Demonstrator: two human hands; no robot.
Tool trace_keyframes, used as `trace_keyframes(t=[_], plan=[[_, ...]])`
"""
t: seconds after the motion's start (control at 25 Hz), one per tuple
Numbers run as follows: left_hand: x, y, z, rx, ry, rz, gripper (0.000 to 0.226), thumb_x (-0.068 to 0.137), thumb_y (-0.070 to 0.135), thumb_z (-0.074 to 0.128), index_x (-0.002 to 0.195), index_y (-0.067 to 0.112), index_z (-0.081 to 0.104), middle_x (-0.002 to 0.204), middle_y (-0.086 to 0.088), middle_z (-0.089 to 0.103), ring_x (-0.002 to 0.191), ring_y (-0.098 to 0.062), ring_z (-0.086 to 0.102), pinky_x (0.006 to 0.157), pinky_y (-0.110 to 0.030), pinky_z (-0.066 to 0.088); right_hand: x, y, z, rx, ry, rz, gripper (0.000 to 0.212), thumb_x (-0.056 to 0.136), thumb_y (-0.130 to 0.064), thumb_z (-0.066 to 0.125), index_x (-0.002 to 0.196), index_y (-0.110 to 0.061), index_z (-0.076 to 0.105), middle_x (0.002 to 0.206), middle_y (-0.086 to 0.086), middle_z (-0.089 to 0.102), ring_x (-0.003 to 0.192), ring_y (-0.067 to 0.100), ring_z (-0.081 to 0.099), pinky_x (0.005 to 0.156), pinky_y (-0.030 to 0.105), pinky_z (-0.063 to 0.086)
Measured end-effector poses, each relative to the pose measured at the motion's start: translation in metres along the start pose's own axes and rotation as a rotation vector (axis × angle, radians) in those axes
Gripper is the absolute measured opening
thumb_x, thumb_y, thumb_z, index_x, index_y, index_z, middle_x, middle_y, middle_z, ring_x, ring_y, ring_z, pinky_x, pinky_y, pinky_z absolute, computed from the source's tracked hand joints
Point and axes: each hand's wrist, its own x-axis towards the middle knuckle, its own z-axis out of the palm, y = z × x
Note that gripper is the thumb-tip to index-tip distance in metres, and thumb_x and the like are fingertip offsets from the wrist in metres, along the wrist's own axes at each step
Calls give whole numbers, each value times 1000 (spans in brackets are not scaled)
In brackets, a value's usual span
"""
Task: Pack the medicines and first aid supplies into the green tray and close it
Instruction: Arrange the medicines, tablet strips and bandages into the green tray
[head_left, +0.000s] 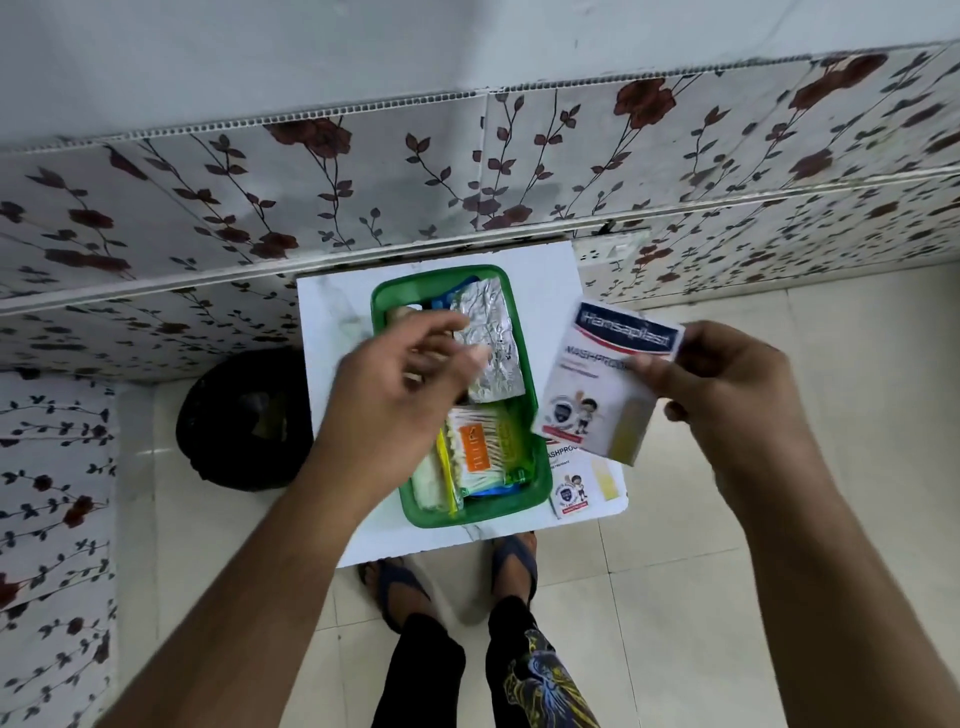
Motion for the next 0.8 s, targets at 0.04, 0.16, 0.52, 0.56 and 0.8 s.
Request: trace_keyframes(t=[0.04,0.16,0.52,0.56,0.8], plan=[[1,6,6,-81,-113,-42,45,81,45,68,123,33,60,104,7,71,92,-10,69,77,-25,55,-3,-11,13,29,-99,2,13,78,-3,77,85,-12,71,74,4,74,53,4,59,48,16,41],[9,3,3,-191,-97,-137,55,84,22,72,130,41,50,107,2,72,91,-17,72,74,-38,59,-3,-20,61,-71,-329,26,24,72,-8,83,92,-10,70,75,9,75,56,9,66,50,20,45],[-4,-41,20,470,47,-63,31,79,12,75,102,20,56,103,2,60,88,-17,61,72,-24,46,18,59,40,-555,25,73,24,81,-29,74,104,-26,66,89,-6,70,82,16,68,58,22,42],[-5,-44,23,574,35,-7,33,79,15,76,105,19,57,107,1,57,92,-21,60,77,-31,48,19,75,36,-657,-23,113,31,80,-31,74,109,-25,64,96,-3,70,87,18,67,62,25,43],[-5,-60,24,1063,116,172,36,72,37,77,102,20,68,100,-1,60,96,-26,51,78,-39,36,13,114,45,-968,-92,77,64,66,-45,82,116,-25,48,113,2,62,98,26,64,74,38,53]])
